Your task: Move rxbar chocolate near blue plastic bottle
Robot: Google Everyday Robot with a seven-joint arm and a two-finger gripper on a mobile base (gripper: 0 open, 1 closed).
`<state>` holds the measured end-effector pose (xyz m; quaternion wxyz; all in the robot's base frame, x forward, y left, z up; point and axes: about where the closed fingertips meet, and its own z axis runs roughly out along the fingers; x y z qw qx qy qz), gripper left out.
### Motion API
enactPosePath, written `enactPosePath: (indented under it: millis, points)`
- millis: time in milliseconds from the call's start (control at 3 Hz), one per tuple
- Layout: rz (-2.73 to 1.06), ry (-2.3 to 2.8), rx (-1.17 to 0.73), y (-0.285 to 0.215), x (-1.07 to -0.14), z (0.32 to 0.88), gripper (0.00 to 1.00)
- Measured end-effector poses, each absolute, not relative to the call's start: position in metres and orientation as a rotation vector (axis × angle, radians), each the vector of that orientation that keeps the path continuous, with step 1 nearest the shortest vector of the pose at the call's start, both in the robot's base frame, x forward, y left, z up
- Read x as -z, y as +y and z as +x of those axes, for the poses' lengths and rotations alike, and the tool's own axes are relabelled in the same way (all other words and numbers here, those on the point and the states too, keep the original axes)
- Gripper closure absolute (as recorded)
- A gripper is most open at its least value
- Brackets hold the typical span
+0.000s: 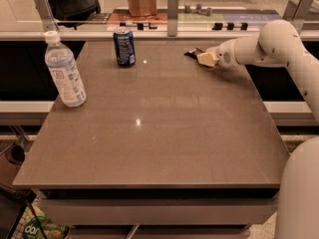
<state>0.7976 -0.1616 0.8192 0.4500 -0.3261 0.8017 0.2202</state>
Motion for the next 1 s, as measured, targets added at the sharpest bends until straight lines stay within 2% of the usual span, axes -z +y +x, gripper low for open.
enactPosePath:
  millis: [1000]
  points:
    - [-0.811,1.984,-0.551,-0.1588,-0.8191,0.7991,1.00]
